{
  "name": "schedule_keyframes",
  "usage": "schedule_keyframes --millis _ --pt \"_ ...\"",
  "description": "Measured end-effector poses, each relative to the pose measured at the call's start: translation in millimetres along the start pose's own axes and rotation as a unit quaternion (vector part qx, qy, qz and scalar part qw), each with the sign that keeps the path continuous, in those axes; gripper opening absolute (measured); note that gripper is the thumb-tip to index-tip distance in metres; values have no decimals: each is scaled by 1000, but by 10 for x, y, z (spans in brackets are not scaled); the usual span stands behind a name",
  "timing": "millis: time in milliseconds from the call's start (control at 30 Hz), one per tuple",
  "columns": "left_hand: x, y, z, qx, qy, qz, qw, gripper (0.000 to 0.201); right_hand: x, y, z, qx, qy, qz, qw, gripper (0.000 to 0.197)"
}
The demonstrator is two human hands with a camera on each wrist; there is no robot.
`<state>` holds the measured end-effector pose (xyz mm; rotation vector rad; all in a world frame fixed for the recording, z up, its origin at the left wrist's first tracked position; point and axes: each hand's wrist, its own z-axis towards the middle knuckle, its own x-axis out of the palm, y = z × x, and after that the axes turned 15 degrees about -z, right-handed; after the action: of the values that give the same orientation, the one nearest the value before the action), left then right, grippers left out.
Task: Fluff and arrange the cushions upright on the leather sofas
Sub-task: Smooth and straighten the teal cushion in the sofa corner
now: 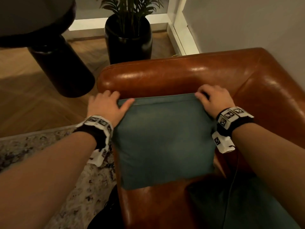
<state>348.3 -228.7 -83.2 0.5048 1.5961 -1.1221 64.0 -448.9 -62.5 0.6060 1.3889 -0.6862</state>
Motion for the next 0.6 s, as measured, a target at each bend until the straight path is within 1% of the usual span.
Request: schedule_keyframes --millis 33,67,100,133,200,233,267,300,333,400,433,467,533,600 --pt "-13 132 -23 -30 -5 -41 999 61 -17 -108 -46 73 -21 34 997 28" --pt "-16 284 -81 -58 -13 -110 992 58 18 -271 -120 160 -32 84 983 31" --pt "-35 408 -175 -98 -26 -190 977 53 27 -402 -205 242 -22 139 960 34" --pt "-30 513 -297 -152 -35 -273 949 48 104 -533 -306 307 13 201 930 37" --pt "95 615 -592 -255 -28 -407 877 36 297 -640 -465 359 72 314 876 43" --pt "209 640 -736 -283 -19 -448 848 34 360 -599 -526 357 97 341 864 42" --pt "320 632 -840 -287 -12 -477 831 39 410 -525 -551 349 109 345 864 38" --pt "422 593 -900 -282 -12 -496 821 47 437 -451 -558 346 105 339 868 34" --pt "481 530 -915 -275 -17 -503 819 48 478 -406 -543 360 91 340 864 32" --pt "488 369 -859 -274 -56 -488 827 29 513 -362 -538 394 53 342 852 29" --pt "479 319 -818 -277 -79 -483 827 17 491 -362 -544 413 35 338 845 29" --pt "463 284 -781 -282 -104 -479 825 11 479 -383 -543 437 18 330 837 29" --pt "437 281 -737 -289 -142 -463 826 15 453 -441 -551 463 0 319 827 30" --pt "429 296 -737 -293 -157 -438 835 16 438 -465 -550 463 -7 307 831 29"
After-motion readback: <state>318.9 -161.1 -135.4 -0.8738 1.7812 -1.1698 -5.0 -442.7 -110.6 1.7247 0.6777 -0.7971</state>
